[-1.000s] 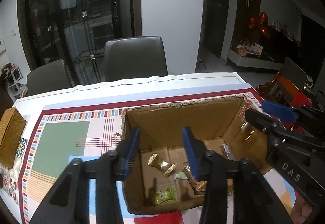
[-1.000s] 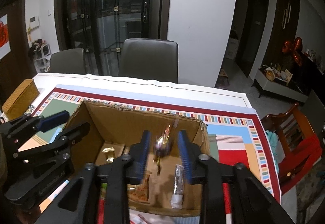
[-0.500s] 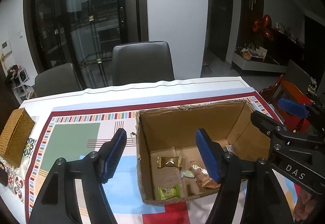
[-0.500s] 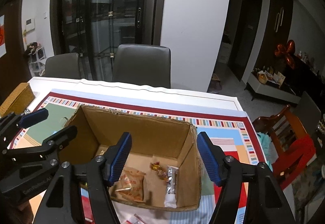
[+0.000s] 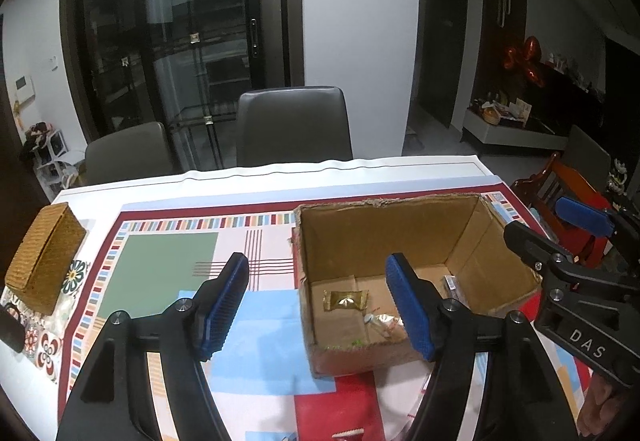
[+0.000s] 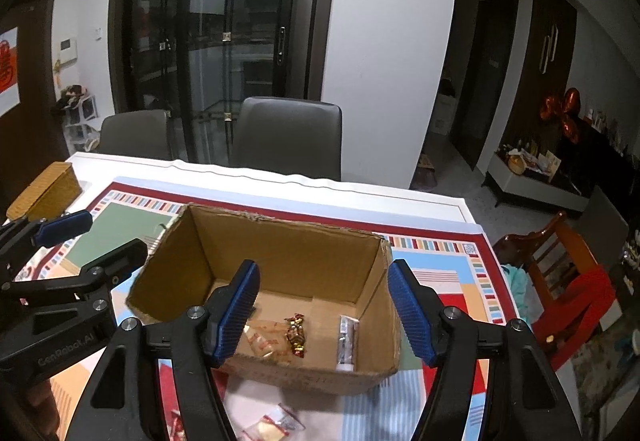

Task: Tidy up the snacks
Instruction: 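Move both open tools back from the box toward the remaining snacks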

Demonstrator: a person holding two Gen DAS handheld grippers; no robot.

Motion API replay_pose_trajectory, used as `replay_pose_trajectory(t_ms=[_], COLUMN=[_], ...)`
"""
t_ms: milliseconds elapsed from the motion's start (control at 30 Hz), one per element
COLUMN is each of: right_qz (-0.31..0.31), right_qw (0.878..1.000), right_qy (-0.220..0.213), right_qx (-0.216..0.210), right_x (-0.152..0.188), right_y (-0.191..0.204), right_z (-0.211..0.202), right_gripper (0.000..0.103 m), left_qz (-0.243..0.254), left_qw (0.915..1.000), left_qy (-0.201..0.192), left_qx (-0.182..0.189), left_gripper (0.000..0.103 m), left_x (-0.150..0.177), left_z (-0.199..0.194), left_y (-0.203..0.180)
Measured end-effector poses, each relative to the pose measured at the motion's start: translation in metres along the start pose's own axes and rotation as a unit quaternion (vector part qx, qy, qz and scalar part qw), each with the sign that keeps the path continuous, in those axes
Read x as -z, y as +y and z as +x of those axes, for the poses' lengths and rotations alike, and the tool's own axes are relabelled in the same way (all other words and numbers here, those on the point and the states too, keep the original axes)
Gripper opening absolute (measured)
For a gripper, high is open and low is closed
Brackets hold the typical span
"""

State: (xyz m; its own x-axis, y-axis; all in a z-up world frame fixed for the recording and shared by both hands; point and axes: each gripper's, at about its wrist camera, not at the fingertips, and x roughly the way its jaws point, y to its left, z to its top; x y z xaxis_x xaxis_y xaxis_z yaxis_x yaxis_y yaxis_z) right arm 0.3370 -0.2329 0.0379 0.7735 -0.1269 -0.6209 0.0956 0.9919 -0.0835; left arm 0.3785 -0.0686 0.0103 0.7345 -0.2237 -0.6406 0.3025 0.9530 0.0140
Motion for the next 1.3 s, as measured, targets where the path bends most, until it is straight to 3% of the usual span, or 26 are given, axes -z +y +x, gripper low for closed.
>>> replay_pose_trajectory(t_ms=[1300], right_qz=[0.018], right_qw=[0.999], right_qy=[-0.001], right_qx=[-0.035], right_x=[0.06], right_y=[0.014], right_z=[-0.06], right_gripper=[0.067], left_qz=[0.029], left_qw=[0.9992], left_qy=[-0.012], left_qx=[-0.024], left_gripper=[0.07], left_x=[0.068], left_z=[-0.066], left_y=[-0.006])
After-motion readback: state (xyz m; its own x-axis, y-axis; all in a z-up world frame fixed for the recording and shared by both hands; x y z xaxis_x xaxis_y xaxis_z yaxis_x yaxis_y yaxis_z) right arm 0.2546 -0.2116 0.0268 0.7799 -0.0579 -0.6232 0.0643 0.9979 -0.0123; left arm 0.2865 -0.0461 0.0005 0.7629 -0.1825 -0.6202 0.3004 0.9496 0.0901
